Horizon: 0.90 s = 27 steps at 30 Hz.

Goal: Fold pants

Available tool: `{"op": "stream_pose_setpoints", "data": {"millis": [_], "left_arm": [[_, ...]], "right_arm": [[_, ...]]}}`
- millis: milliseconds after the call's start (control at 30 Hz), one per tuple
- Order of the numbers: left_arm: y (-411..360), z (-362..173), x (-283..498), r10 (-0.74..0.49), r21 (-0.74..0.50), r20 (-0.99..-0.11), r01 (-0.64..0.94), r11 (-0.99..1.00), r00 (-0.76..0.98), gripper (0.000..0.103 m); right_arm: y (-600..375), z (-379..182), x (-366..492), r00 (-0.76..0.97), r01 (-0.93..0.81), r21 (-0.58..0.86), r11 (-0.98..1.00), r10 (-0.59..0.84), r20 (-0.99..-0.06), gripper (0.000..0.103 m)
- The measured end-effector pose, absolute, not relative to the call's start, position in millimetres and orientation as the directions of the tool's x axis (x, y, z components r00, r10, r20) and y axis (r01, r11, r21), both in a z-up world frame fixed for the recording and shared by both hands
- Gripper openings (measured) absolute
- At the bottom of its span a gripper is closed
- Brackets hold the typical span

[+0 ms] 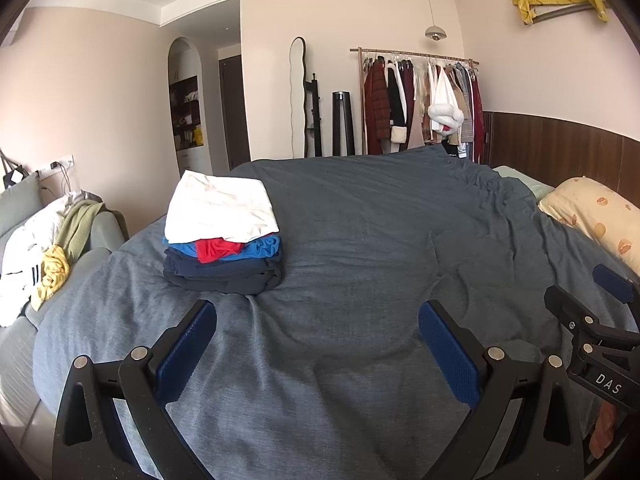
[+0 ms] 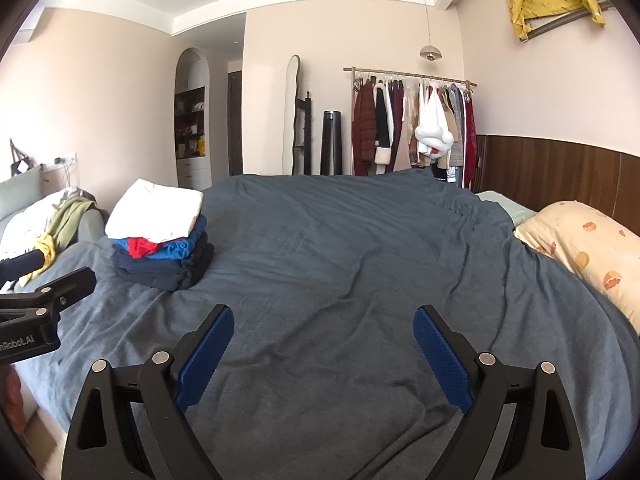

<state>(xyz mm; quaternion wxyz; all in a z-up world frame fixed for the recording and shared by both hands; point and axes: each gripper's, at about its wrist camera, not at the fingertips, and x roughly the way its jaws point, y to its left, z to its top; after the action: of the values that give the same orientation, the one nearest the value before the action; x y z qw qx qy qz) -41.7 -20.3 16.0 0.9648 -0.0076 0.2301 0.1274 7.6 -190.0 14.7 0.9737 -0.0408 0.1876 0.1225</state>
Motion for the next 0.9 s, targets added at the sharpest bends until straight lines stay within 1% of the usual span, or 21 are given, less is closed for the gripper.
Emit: {"op": "stream_pose_setpoints", "data": {"millis": [400,667,900], "left_arm": [[-18.5,14.6,-36.9,0.236,0.044,-0.46,-0.243,0.969,0.856,0.103],[-14.4,9.3,-32.4,0.261,0.047,-0.478,-0.272,0.961,0.838,0.103],[-13.2,7.2,-31.5,0.264,0.056,-0.473,-0.271,0.961,0.84,0.103]], "right_arm": [[-189.1,12.8,6.3,0.898,-0.247,-0.036,0.968,0.215,-0.384,0.092],[-187.8,11.6,5.8,0.897,-0.246,-0.04,0.969,0.211,-0.388,0.092],[-187.4,11.9,6.8,0.897,-0.245,-0.039,0.969,0.211,-0.389,0.092]]}}
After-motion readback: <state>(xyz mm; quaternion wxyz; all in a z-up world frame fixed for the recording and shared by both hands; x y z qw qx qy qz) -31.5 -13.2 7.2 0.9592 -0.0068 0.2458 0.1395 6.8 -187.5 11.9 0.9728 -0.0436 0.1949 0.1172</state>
